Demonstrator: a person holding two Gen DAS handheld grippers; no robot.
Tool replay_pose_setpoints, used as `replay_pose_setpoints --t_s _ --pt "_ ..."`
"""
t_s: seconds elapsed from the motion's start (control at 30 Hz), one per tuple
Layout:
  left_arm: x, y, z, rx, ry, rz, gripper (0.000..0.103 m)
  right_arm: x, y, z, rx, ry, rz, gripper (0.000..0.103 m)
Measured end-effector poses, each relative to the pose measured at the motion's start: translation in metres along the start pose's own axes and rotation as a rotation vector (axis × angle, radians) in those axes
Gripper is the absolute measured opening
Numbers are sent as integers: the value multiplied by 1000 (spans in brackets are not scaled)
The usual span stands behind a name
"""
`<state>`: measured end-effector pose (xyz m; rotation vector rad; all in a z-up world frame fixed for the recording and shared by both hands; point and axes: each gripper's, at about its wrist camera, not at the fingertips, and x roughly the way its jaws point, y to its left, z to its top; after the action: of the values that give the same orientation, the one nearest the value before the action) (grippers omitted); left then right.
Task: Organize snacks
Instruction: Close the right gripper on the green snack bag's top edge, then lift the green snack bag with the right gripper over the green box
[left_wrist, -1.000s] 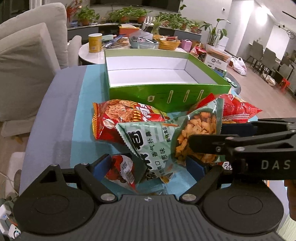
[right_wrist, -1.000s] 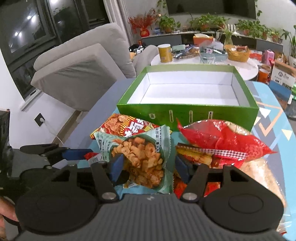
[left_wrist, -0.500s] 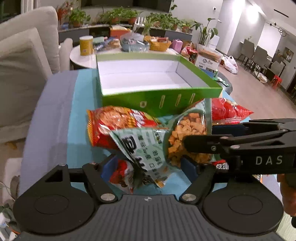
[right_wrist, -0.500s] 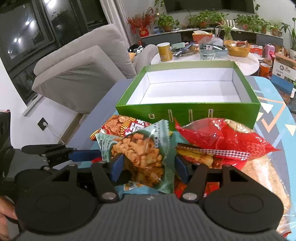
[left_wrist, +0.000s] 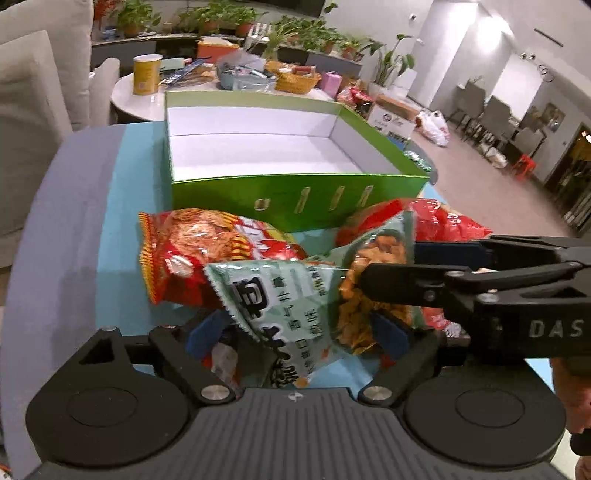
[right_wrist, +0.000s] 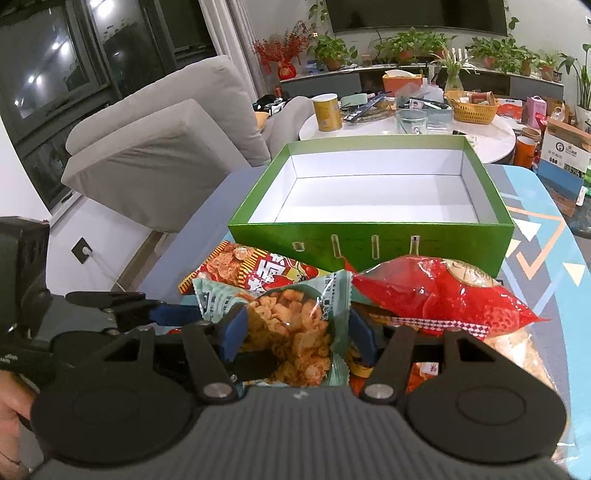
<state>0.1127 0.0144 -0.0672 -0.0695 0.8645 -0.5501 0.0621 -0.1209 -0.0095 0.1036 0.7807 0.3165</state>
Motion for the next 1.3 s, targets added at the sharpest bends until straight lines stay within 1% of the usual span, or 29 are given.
replay_pose_setpoints --t_s 0.03,0.23,0.4,0.7,0.97,1.23,1.3 --pt "-1 -1 -1 5 -4 -16 76 1 0 0 -5 2 0 72" --pt "-10 -18 0 67 -38 31 72 -1 3 0 -30 4 8 69" --pt "-26 -31 2 118 -77 77 71 -9 4 3 -24 -27 19 69" --pt "-46 -39 14 135 -135 98 71 -26 6 12 -13 -95 38 69" --pt "-54 -45 42 178 -185 114 71 -32 2 33 -1 -168 46 69" --pt "-46 -43 88 205 -228 129 71 -23 -16 68 52 -221 69 69" --pt "-42 -42 94 206 -233 127 71 -18 -21 75 60 -231 74 69"
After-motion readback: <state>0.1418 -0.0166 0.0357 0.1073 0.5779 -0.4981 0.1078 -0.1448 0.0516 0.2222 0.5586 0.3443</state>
